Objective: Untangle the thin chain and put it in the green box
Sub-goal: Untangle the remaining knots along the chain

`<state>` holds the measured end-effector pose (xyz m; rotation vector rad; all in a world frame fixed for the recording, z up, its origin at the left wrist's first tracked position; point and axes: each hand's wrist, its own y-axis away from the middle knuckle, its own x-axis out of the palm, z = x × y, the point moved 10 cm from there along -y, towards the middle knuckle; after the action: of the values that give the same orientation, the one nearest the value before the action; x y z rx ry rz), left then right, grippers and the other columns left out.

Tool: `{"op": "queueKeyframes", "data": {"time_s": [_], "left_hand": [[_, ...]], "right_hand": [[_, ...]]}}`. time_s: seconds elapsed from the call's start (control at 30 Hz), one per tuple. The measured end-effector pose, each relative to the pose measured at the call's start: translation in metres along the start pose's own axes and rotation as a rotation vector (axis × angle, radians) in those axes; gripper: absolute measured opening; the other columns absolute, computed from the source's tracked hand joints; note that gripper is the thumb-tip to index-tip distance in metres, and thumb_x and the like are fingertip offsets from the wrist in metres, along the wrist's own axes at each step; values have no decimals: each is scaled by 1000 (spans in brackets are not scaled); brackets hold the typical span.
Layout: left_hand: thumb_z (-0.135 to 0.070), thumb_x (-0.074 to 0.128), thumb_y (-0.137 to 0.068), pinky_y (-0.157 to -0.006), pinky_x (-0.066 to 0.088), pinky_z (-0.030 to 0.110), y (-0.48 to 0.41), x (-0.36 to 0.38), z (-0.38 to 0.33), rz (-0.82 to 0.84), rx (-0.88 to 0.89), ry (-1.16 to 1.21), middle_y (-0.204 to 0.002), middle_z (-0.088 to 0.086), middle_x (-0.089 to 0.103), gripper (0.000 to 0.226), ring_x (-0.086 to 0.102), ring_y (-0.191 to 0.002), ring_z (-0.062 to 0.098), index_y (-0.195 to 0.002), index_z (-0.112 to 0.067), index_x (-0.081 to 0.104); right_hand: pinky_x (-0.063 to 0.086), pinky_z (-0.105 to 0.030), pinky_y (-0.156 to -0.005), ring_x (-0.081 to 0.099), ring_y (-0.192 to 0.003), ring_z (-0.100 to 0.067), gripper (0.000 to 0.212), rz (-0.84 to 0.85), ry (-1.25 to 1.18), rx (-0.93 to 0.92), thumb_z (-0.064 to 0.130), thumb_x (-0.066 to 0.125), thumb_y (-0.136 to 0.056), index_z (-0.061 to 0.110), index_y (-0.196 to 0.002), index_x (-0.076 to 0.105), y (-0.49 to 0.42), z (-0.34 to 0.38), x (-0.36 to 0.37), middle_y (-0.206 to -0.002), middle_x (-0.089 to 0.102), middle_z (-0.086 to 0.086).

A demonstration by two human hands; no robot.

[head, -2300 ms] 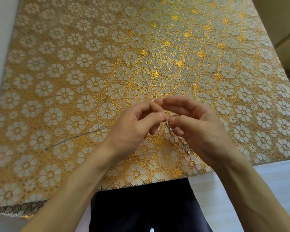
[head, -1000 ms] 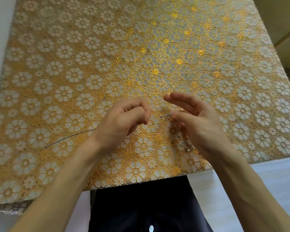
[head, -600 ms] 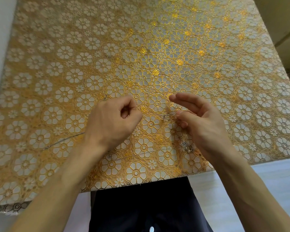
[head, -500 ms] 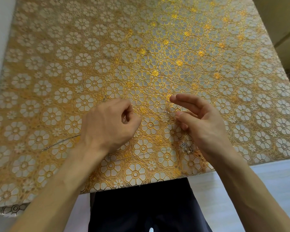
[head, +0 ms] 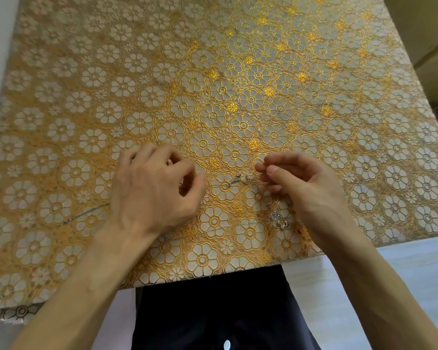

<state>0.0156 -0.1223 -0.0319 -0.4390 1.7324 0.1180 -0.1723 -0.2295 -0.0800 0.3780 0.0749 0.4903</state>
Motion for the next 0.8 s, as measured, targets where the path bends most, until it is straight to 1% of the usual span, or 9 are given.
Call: {"op": "queueKeyframes", "data": {"time_s": [0.07, 0.13, 0.23, 0.33, 0.5, 0.57, 0.67, 0.7, 0.8], "left_hand": [[-49, 54, -90, -80, 38, 40, -4, -2, -2, -15, -19, -6, -93, -1, 66, 31, 58, -90, 25, -86, -23, 71], [-52, 55, -89, -80, 42, 38, -11, 2, -9, 6, -19, 100, -98, -3, 65, 32, 58, -94, 22, -99, -27, 71], [-59, 56, -88, -87, 48, 37, -22, 21, -32, 147, 60, 248, -107, -7, 62, 41, 54, -103, 16, -120, -36, 69], [-58, 62, -87, -88, 48, 40, -25, 33, -44, 220, 124, 225, -111, -12, 60, 31, 51, -105, 15, -113, -41, 71], [-53, 60, -89, -90, 46, 40, -23, 30, -37, 198, 75, 351, -98, -16, 62, 21, 52, -99, 14, -96, -34, 66], [-45, 65, -90, -86, 47, 34, -21, 28, -31, 209, -3, 463, -92, -19, 63, 13, 55, -94, 10, -94, -33, 64], [-32, 72, -90, -74, 48, 17, -18, 26, -20, 252, -165, 735, -84, -16, 70, 7, 62, -80, -2, -94, -30, 66], [-31, 73, -90, -74, 50, 19, -17, 25, -18, 261, -192, 809, -84, -15, 71, 8, 64, -78, -3, -95, -30, 67], [-30, 72, -90, -81, 55, 37, -18, 19, -16, 279, -214, 903, -89, -15, 73, 9, 68, -85, 1, -97, -29, 67]], "right_hand": [[56, -23, -69, 71, -92, -18, 16, 2, -6, 2, -1, 60, -96, 12, -98, 70, 1, 2, 0, -95, 78, -7], [56, -23, -70, 72, -93, -19, 15, 12, -8, -4, 1, 60, -96, 12, -97, 69, 2, 3, 2, -94, 78, -6], [54, -23, -70, 72, -93, -15, 13, 13, -23, -12, 2, 60, -96, 12, -96, 69, 4, 5, 3, -90, 78, -4], [51, -30, -74, 71, -94, -17, 14, -3, -59, -33, 2, 60, -95, 12, -96, 68, 6, 9, 0, -88, 77, -3], [47, -29, -76, 70, -86, -14, 15, 9, -187, 13, 1, 57, -95, 12, -96, 67, 8, 4, -4, -81, 74, -2], [48, -27, -75, 69, -82, -15, 16, 15, -260, 49, 1, 55, -95, 12, -95, 67, 8, 1, -3, -76, 72, -2], [46, -27, -75, 68, -79, -14, 16, 25, -300, 73, 2, 54, -95, 11, -96, 67, 9, 0, -2, -73, 69, -1], [45, -27, -75, 67, -79, -14, 15, 35, -295, 69, 3, 55, -95, 11, -97, 67, 9, 0, -1, -73, 69, -1], [47, -26, -72, 67, -79, -14, 11, 66, -259, 35, 13, 65, -86, 14, -96, 70, 8, 5, 1, -73, 68, -1]]}}
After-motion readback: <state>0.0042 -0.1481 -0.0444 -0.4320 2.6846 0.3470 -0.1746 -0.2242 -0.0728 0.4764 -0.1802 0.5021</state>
